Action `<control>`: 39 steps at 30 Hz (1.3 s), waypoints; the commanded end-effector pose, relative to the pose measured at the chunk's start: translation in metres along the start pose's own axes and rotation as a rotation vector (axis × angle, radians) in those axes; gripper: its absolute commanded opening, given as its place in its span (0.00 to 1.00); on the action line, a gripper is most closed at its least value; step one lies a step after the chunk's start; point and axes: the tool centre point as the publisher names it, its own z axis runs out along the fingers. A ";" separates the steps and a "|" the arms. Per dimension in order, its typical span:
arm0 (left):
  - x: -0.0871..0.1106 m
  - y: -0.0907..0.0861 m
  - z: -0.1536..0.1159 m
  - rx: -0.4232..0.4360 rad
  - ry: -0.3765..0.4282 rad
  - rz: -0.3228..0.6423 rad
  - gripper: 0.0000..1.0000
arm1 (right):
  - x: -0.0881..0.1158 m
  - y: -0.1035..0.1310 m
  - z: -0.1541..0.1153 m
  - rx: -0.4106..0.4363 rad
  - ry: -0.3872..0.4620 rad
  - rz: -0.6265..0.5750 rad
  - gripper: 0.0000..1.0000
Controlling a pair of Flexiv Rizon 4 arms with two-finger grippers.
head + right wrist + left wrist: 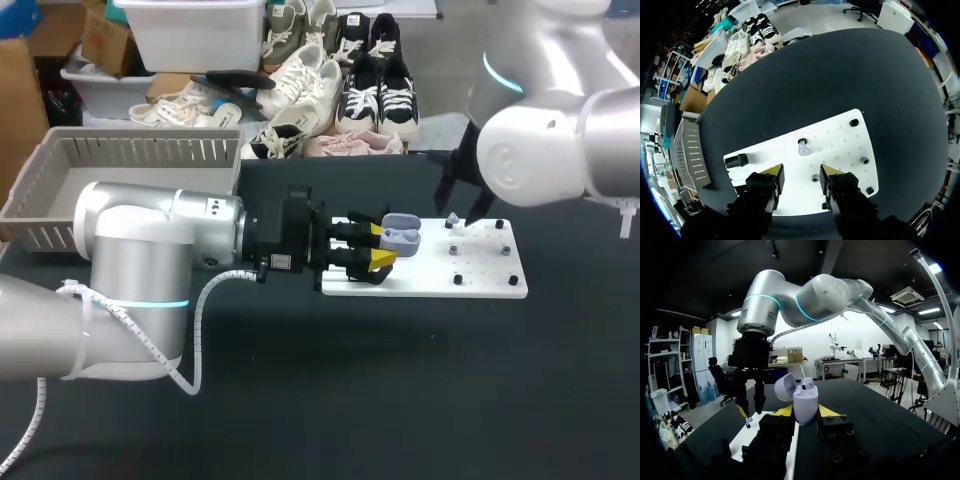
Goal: Pick up each earbud case from the left stands, insert the matching earbuds, close the lid, and place the case in the box.
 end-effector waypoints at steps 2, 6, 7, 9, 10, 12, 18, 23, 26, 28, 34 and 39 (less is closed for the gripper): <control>0.000 -0.001 0.001 -0.007 -0.002 0.002 0.00 | -0.002 -0.002 0.006 -0.009 -0.003 0.000 0.44; 0.000 -0.001 0.001 -0.007 -0.002 0.002 0.00 | -0.003 -0.002 0.007 -0.027 -0.010 0.005 0.44; 0.000 -0.001 0.001 -0.007 -0.002 0.002 0.00 | -0.004 -0.003 0.007 -0.036 -0.010 0.012 0.43; 0.000 -0.001 0.001 -0.007 -0.002 0.002 0.00 | -0.004 -0.003 0.007 -0.044 -0.009 0.017 0.42; 0.000 -0.001 0.001 -0.007 -0.002 0.002 0.00 | -0.005 -0.003 0.007 -0.046 -0.010 0.018 0.40; 0.000 -0.001 0.001 -0.007 -0.002 0.002 0.00 | -0.007 -0.003 0.008 -0.049 -0.010 0.022 0.39; 0.000 -0.001 0.001 -0.007 -0.002 0.002 0.00 | -0.008 -0.004 0.010 -0.054 -0.009 0.032 0.38; 0.000 -0.001 0.001 -0.007 -0.002 0.002 0.00 | -0.006 -0.001 0.013 -0.053 -0.005 0.022 0.37; 0.000 -0.001 0.001 -0.007 -0.002 0.002 0.00 | -0.006 0.001 0.014 -0.052 -0.004 0.018 0.36; 0.000 -0.001 0.001 -0.007 -0.002 0.002 0.00 | -0.006 0.001 0.015 -0.050 -0.002 0.019 0.36; 0.000 -0.001 0.001 -0.007 -0.002 0.002 0.00 | -0.008 0.000 0.017 -0.044 -0.003 0.029 0.35; 0.000 -0.001 0.001 -0.007 -0.002 0.002 0.00 | -0.010 -0.001 0.017 -0.044 -0.004 0.035 0.33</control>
